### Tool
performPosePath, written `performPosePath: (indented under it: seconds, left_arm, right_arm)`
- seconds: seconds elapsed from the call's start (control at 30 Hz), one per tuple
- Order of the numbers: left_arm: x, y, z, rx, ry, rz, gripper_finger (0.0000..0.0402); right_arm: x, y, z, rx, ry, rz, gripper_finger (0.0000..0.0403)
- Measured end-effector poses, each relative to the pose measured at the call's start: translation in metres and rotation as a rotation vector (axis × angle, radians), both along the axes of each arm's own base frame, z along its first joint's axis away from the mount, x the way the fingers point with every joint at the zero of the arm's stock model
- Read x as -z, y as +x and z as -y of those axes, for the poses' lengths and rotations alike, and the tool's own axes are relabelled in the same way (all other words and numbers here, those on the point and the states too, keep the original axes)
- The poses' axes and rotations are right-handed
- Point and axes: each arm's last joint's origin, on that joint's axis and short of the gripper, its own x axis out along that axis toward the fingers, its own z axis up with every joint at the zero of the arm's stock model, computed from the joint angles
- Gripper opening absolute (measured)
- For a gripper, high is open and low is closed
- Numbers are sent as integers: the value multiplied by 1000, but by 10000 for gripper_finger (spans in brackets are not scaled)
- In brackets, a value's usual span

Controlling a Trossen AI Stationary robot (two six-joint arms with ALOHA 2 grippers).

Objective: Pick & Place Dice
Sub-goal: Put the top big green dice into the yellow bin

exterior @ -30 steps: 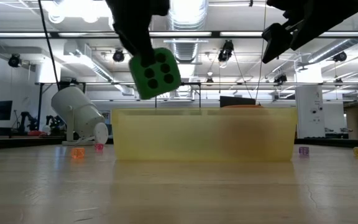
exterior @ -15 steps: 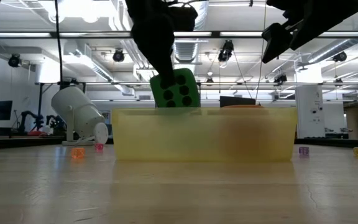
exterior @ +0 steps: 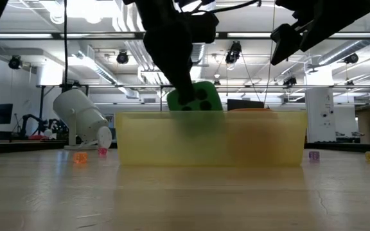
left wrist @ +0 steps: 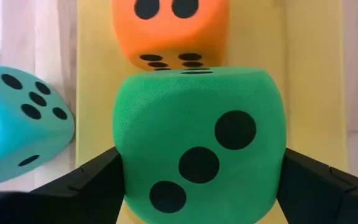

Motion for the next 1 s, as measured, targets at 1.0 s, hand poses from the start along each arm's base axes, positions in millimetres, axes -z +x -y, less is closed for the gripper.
performPosePath:
  seconds: [1.0]
  left_arm:
    - [20,11,-9,13,54,-14,391]
  right_arm:
    - [0,0,0,0,0,0,400]
